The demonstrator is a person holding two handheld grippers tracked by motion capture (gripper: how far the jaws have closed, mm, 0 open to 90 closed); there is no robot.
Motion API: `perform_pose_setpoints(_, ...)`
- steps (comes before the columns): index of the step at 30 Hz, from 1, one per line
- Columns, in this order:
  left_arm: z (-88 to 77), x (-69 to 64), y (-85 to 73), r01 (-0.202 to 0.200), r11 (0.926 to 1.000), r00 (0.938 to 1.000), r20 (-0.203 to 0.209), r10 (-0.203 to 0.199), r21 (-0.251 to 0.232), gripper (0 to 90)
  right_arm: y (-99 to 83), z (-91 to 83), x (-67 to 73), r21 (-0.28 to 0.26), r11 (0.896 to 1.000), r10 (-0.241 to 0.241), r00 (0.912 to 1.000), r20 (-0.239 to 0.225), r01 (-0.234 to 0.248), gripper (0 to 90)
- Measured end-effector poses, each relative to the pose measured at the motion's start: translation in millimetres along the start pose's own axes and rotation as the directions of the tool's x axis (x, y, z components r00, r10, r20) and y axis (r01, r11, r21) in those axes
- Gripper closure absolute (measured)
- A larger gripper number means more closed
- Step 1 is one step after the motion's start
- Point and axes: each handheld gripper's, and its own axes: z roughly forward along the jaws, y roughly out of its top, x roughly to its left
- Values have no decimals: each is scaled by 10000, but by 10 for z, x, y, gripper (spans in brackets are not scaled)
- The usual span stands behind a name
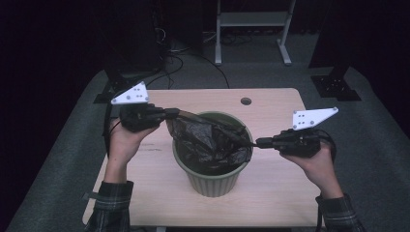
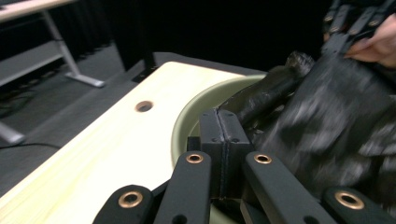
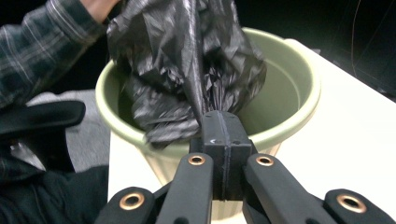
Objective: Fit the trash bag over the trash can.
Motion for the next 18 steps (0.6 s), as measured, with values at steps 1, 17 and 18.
perform_pose_setpoints(1, 0, 0, 0, 0, 10000, 10000, 0, 0, 0, 899, 0, 0, 0, 0, 10000, 0, 10000, 0, 0, 900)
perform_pose_setpoints(17, -367, -159, -674, 713, 9972, 9932, -905, -731, -233, 899, -441, 149, 439, 1410, 9899, -42, 9970, -769, 151, 900)
perform_pose_setpoints(18, -347, -171, -733, 769, 9970, 9926, -938, -775, -100, 899, -478, 175, 445, 1636, 9863, -74, 9975, -699, 188, 900)
